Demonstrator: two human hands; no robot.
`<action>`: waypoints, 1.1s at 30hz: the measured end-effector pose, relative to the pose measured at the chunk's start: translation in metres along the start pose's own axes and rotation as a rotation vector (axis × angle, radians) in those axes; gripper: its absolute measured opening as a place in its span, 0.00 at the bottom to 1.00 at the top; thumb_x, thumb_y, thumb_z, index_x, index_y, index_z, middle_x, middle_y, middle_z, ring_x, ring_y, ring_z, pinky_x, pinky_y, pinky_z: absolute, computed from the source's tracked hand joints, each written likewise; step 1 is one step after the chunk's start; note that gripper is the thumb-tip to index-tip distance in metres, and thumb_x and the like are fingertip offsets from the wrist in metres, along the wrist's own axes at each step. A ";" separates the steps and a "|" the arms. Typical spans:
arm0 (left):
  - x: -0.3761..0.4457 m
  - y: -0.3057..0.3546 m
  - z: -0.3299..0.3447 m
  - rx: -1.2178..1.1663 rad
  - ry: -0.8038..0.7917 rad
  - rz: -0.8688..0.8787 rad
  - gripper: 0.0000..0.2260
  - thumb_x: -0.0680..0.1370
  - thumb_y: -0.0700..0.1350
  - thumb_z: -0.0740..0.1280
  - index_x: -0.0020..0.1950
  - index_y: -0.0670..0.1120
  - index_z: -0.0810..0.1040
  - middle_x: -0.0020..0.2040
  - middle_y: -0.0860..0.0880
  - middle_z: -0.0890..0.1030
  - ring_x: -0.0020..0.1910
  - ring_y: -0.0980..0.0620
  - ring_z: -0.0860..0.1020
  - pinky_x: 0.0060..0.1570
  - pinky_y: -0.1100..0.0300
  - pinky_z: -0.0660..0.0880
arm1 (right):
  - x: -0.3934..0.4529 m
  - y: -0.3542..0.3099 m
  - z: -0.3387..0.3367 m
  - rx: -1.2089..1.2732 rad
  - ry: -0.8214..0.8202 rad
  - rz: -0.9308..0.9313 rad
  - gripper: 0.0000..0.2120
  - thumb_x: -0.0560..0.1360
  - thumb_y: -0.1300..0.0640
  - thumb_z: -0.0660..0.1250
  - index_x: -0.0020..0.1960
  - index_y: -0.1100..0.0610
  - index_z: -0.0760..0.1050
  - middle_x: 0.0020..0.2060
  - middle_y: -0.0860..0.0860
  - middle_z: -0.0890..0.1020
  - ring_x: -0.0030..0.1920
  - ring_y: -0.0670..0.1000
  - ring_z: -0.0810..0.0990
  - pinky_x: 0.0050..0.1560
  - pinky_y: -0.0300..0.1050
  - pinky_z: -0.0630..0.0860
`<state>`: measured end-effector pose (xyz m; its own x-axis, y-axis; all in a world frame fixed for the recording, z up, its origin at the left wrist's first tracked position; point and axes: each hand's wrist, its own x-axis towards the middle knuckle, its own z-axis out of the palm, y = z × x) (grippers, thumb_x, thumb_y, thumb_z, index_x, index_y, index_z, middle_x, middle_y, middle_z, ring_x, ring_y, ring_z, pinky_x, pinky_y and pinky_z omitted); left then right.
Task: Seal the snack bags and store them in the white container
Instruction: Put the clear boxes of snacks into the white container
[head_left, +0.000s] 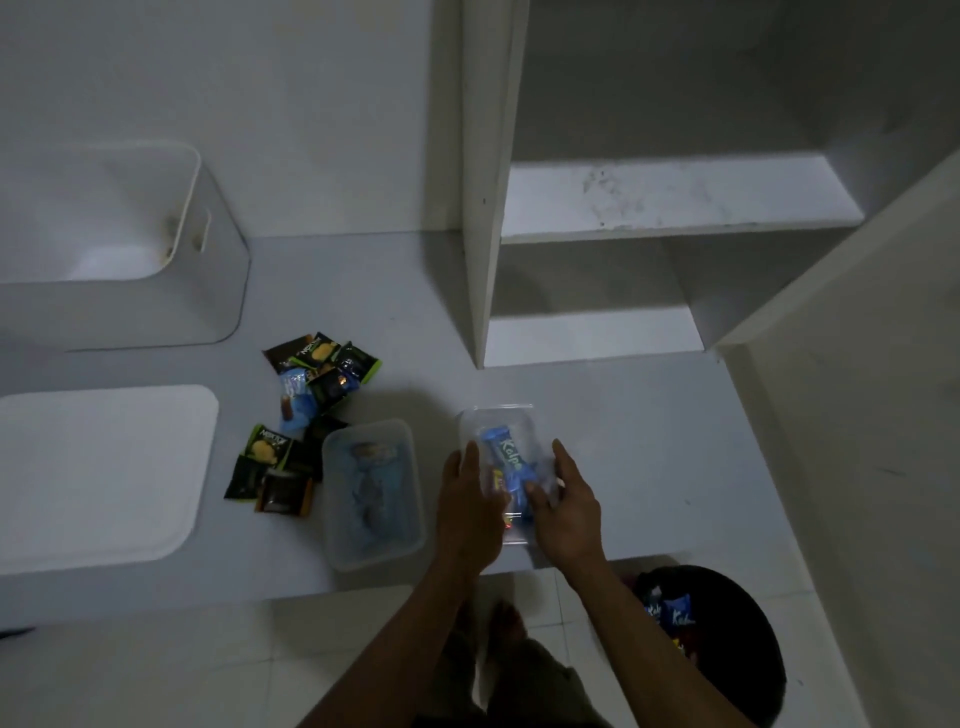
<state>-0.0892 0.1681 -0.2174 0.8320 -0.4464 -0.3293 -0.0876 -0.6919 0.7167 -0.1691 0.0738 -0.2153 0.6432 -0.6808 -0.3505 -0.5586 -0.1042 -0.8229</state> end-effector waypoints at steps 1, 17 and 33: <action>-0.004 0.002 -0.005 0.017 0.023 -0.001 0.29 0.79 0.45 0.66 0.77 0.45 0.59 0.73 0.44 0.65 0.65 0.49 0.71 0.58 0.66 0.67 | -0.001 -0.004 -0.002 0.018 -0.011 -0.017 0.32 0.78 0.55 0.68 0.78 0.57 0.59 0.74 0.53 0.69 0.71 0.52 0.70 0.70 0.45 0.69; -0.050 -0.056 -0.109 -0.041 0.318 -0.119 0.27 0.78 0.43 0.69 0.75 0.40 0.65 0.70 0.41 0.68 0.65 0.48 0.70 0.57 0.68 0.63 | -0.037 -0.063 0.092 0.018 -0.273 -0.134 0.32 0.78 0.60 0.68 0.78 0.57 0.59 0.73 0.52 0.70 0.72 0.53 0.70 0.70 0.48 0.70; -0.025 -0.107 -0.118 -0.142 0.169 -0.045 0.31 0.80 0.55 0.63 0.79 0.48 0.55 0.75 0.45 0.63 0.73 0.47 0.63 0.68 0.54 0.64 | -0.042 -0.063 0.129 -0.030 -0.199 -0.093 0.32 0.81 0.47 0.61 0.80 0.46 0.51 0.78 0.48 0.61 0.75 0.51 0.64 0.74 0.47 0.64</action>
<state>-0.0365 0.3198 -0.2133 0.9145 -0.3072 -0.2634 0.0196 -0.6165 0.7871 -0.0932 0.2024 -0.2065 0.7816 -0.5113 -0.3574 -0.5056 -0.1834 -0.8431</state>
